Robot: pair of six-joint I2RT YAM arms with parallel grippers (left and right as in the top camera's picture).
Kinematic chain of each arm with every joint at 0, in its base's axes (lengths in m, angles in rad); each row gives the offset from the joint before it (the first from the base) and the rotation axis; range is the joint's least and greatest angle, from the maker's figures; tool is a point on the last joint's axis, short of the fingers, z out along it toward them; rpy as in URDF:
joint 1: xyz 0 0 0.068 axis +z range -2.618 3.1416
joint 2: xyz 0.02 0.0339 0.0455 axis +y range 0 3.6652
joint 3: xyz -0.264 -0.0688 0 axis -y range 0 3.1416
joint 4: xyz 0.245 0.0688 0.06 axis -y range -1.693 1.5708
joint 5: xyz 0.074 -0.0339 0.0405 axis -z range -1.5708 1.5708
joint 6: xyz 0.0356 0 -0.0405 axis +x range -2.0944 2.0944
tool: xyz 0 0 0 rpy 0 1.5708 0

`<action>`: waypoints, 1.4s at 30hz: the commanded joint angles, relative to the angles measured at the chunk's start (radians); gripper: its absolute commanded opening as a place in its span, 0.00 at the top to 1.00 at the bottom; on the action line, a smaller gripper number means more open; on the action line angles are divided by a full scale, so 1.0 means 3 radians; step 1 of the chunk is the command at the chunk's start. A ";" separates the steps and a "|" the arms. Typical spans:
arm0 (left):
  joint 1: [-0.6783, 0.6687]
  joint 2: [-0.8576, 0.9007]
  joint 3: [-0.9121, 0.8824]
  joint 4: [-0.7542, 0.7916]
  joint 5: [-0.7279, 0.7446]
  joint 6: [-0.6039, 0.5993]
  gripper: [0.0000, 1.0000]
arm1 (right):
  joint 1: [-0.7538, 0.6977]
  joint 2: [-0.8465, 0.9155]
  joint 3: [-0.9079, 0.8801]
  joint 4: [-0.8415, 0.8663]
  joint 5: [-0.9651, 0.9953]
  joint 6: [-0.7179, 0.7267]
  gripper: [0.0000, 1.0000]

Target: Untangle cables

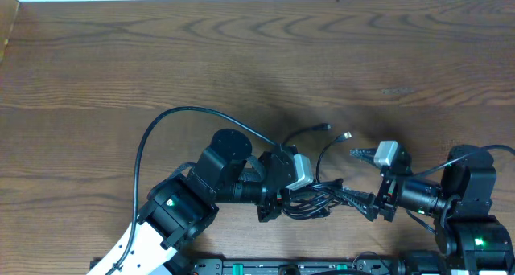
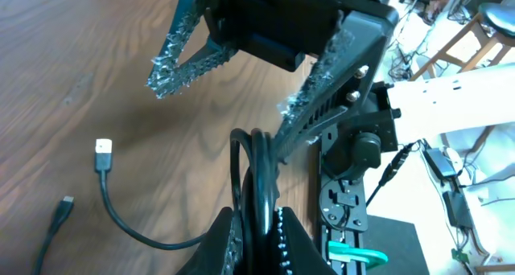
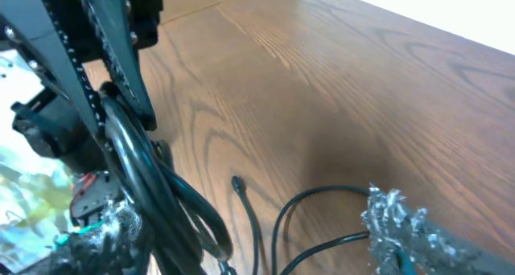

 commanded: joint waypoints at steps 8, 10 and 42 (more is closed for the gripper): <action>0.0001 -0.0058 0.0050 0.0028 0.0341 0.0081 0.93 | -0.0024 -0.0014 0.0032 0.0029 -0.0404 -0.0272 0.48; 0.0001 -0.0058 0.0050 0.0028 0.0341 0.0081 0.92 | -0.0024 -0.0014 0.0032 0.0028 -0.0557 -0.0383 0.50; 0.0005 0.0149 0.0050 0.0473 -0.0846 -0.1305 0.25 | 0.0080 -0.0014 0.0032 0.0223 0.0154 0.0172 0.99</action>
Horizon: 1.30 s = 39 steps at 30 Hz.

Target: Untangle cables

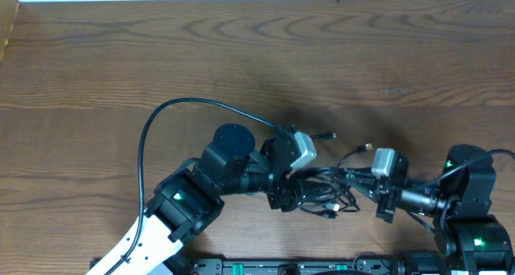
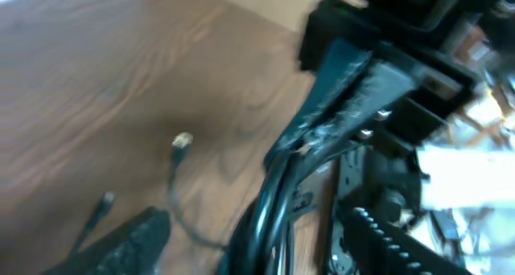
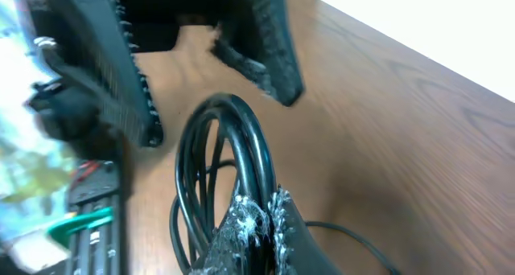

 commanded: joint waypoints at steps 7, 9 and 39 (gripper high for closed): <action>-0.0004 0.0001 0.0050 -0.0252 -0.1114 -0.1472 0.17 | 0.0014 -0.0008 0.0032 0.0285 0.0741 0.0964 0.99; -0.0004 0.0001 0.0050 -0.0308 -0.1172 -0.1668 0.15 | 0.0015 -0.0008 0.0032 0.0315 0.0741 0.1019 0.99; -0.0008 -0.0004 0.0048 -0.0635 -0.0771 -0.1160 0.02 | 0.0015 -0.0009 0.0032 0.0576 0.0558 0.1376 0.99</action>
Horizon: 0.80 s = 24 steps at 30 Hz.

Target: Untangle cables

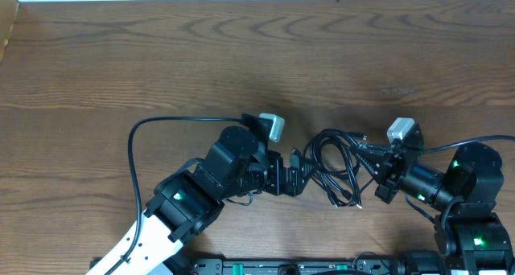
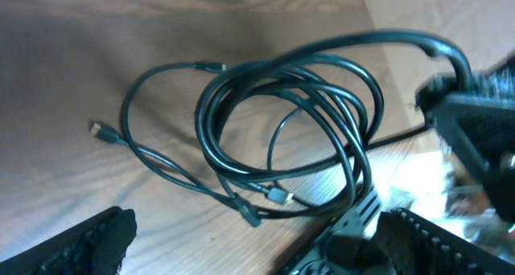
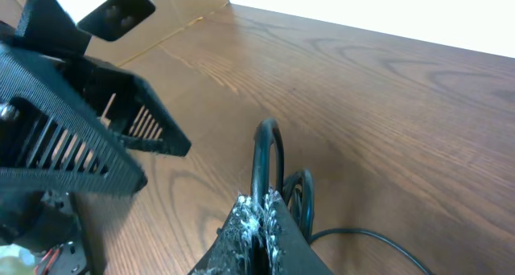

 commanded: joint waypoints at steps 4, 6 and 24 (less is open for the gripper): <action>-0.0008 -0.0004 0.0047 -0.0024 0.0102 0.1490 0.02 | 0.0014 -0.0009 0.0032 0.0022 -0.0551 -0.0324 0.99; -0.0008 -0.0004 0.0047 -0.0037 0.0099 0.1851 0.01 | 0.0014 -0.0009 0.0032 0.0022 -0.0651 -0.0403 0.99; -0.0008 0.0132 0.0047 -0.0395 -0.0272 0.2377 0.02 | 0.0014 -0.0009 0.0032 0.0338 -0.1293 -0.0397 0.99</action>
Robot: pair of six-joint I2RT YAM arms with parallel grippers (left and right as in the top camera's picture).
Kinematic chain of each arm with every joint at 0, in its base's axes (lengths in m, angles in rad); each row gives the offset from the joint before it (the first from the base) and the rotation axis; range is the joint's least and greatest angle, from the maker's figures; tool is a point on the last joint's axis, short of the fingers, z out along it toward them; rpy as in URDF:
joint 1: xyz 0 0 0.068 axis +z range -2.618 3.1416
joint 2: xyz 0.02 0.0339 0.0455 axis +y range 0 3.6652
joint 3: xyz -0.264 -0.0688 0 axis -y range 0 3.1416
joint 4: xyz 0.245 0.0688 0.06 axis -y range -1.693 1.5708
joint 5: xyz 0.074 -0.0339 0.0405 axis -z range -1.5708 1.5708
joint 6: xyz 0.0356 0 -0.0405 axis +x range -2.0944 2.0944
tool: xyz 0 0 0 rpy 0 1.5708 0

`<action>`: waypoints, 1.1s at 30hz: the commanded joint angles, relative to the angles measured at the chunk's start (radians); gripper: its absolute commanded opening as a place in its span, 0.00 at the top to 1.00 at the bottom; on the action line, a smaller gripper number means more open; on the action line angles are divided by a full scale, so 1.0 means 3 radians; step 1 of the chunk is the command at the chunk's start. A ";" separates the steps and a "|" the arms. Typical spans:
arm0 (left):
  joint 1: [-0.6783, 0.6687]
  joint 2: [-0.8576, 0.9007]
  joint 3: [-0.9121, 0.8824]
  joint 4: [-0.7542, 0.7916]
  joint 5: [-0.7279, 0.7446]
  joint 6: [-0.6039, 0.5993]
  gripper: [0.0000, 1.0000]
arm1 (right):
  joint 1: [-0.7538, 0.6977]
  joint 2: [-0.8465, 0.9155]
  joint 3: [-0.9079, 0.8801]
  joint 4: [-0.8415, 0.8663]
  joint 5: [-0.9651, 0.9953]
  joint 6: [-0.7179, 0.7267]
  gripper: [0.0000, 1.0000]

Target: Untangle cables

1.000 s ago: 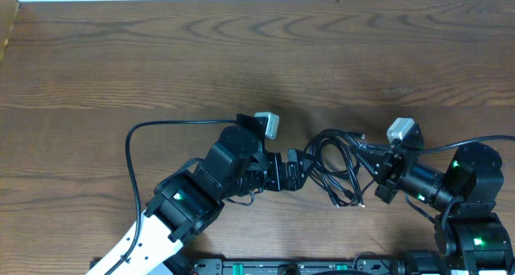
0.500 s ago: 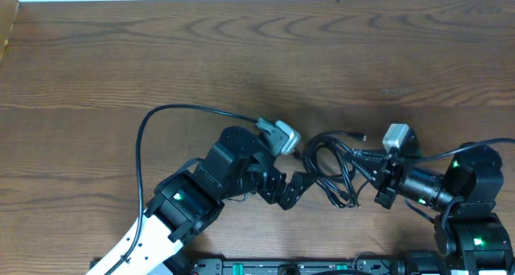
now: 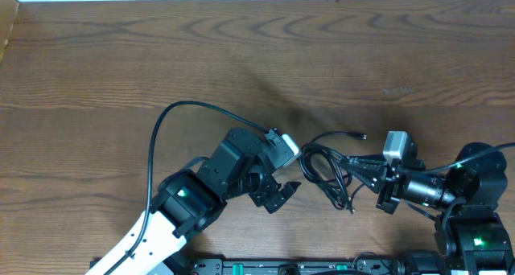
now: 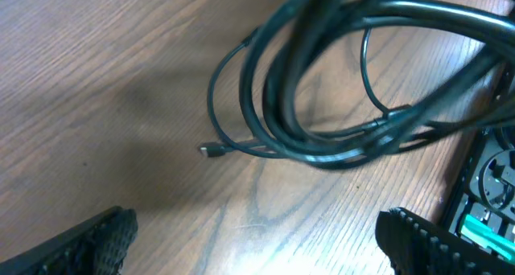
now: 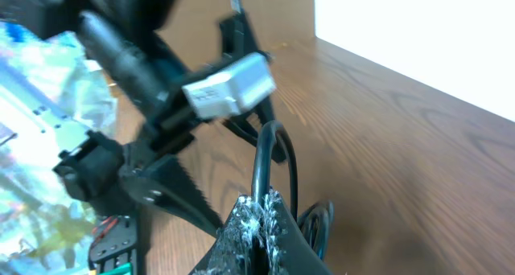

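Note:
A bundle of black cables point(image 3: 326, 169) lies looped on the wooden table point(image 3: 241, 58) between the two arms. My right gripper point(image 3: 356, 164) is shut on one loop of it; in the right wrist view that loop point(image 5: 269, 158) rises straight out of the shut gripper point(image 5: 261, 215). My left gripper point(image 3: 273, 193) stands wide open just left of the bundle, holding nothing. In the left wrist view the loops point(image 4: 346, 74) hang ahead of the gripper point(image 4: 257, 247), beyond its spread fingertips point(image 4: 100, 235). One plug end point(image 3: 360, 136) sticks out towards the far side.
The left arm's own black lead point(image 3: 193, 110) arcs over the table to the left. A black rail with electronics point(image 3: 282, 267) runs along the near edge. A cardboard edge point(image 3: 6, 26) shows at the far left corner.
The left gripper, open, has turned and drawn back a little from the bundle towards the near edge. The right gripper stays shut on the cable; the bundle has shifted slightly left.
First my left gripper was shut on the cable loops near the table's front edge, the right one open beside them. Then the right gripper was shut on the loops and the left one open. After that the bundle lay farther from the edge, held by the right alone, as now.

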 commanded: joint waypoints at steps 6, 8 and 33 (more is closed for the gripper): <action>-0.0008 0.0122 0.0047 0.0242 0.0682 -0.0031 0.02 | 0.0014 -0.0009 0.0032 0.0103 -0.0346 0.0000 0.99; -0.0008 0.0167 0.0047 0.0205 0.0679 -0.0029 0.02 | 0.0014 -0.0009 0.0032 0.0146 -0.0427 0.0008 0.99; 0.0034 -0.0006 0.0047 0.1264 0.1465 -0.0168 0.01 | 0.0010 -0.0008 0.0032 0.1534 -0.0238 0.1340 0.99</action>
